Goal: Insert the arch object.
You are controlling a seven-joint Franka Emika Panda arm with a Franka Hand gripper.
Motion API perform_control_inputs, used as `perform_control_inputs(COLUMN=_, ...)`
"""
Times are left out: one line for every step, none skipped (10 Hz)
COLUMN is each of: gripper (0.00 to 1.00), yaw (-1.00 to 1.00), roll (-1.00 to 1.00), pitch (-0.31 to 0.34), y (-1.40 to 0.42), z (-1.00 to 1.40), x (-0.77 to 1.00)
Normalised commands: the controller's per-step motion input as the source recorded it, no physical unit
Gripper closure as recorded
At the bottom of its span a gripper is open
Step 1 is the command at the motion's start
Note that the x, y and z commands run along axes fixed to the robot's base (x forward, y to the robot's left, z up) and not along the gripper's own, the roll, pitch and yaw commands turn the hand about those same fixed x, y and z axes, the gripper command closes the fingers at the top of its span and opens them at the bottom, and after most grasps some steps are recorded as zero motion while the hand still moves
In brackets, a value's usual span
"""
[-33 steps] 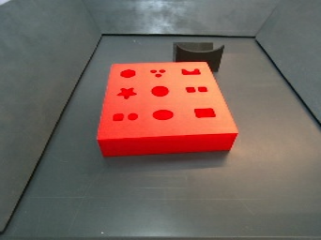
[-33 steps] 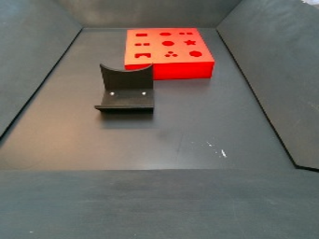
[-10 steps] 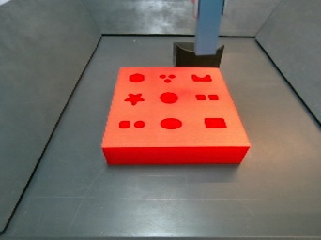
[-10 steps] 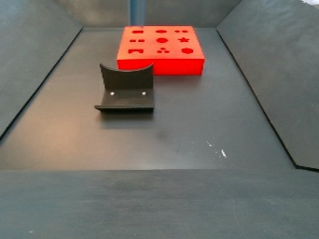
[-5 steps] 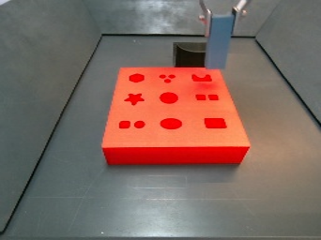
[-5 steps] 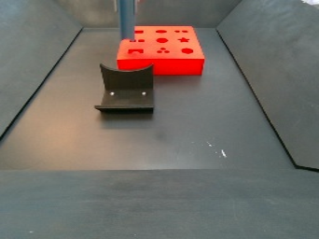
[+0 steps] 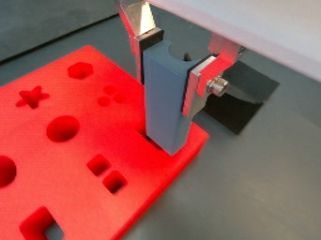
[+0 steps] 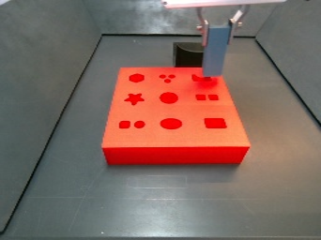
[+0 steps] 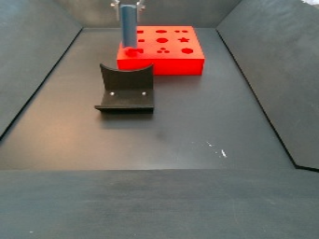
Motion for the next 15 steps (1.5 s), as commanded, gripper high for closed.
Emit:
perform_control_inputs(gripper=1.0, yaw=0.01, roll=0.12, pitch=0.007, y=0.0, z=-0.09, x=-0.19)
perform_control_inputs(gripper=1.0, yaw=0.07, roll=0.1, pitch=0.0, y=-0.04, z=-0.13, x=0.0)
perform_control_inputs(gripper=1.0, yaw=0.15, roll=0.11, pitch=0.0, y=0.0, z=-0.25, x=0.21)
perform_control_inputs(gripper=1.0, yaw=0.21, roll=0.09, pitch=0.0, y=0.0, z=-0.22, x=0.21)
perform_control_inputs(gripper=1.0, yaw=0.24, roll=0.09, pitch=0.0, y=0.0, z=-0.26, x=0.08)
perform_control_inputs(gripper=1.0, yaw=0.23, roll=0.09, pitch=0.0, y=0.0, z=-0.28, x=0.06)
perform_control_inputs(gripper=1.0, yaw=0.16, roll=0.1, pitch=-0.001, y=0.0, z=-0.3, x=0.0)
perform_control_inputs(gripper=1.0, yaw=0.05, roll=0.04, pitch=0.0, y=0.0, z=-0.14, x=-0.16)
perform_control_inputs(gripper=1.0, yaw=0.0, roll=0.02, pitch=0.0, y=0.0, z=-0.05, x=-0.25)
perform_control_inputs(gripper=1.0, yaw=0.0, roll=0.04, pitch=0.0, y=-0.04, z=-0.02, x=-0.16)
perform_control_inputs(gripper=1.0, yaw=-0.04, roll=0.09, pitch=0.0, y=-0.06, z=-0.05, x=-0.07)
perform_control_inputs(gripper=1.0, yaw=-0.13, roll=0.12, pitch=0.039, y=-0.1, z=-0.11, x=0.0)
perform_control_inputs(gripper=1.0, yaw=-0.19, roll=0.1, pitch=0.066, y=-0.03, z=-0.2, x=0.09)
perform_control_inputs(gripper=1.0, yaw=-0.22, roll=0.1, pitch=0.11, y=0.0, z=-0.28, x=0.19)
perform_control_inputs(gripper=1.0, yaw=-0.24, roll=0.1, pitch=0.13, y=0.0, z=-0.38, x=0.23)
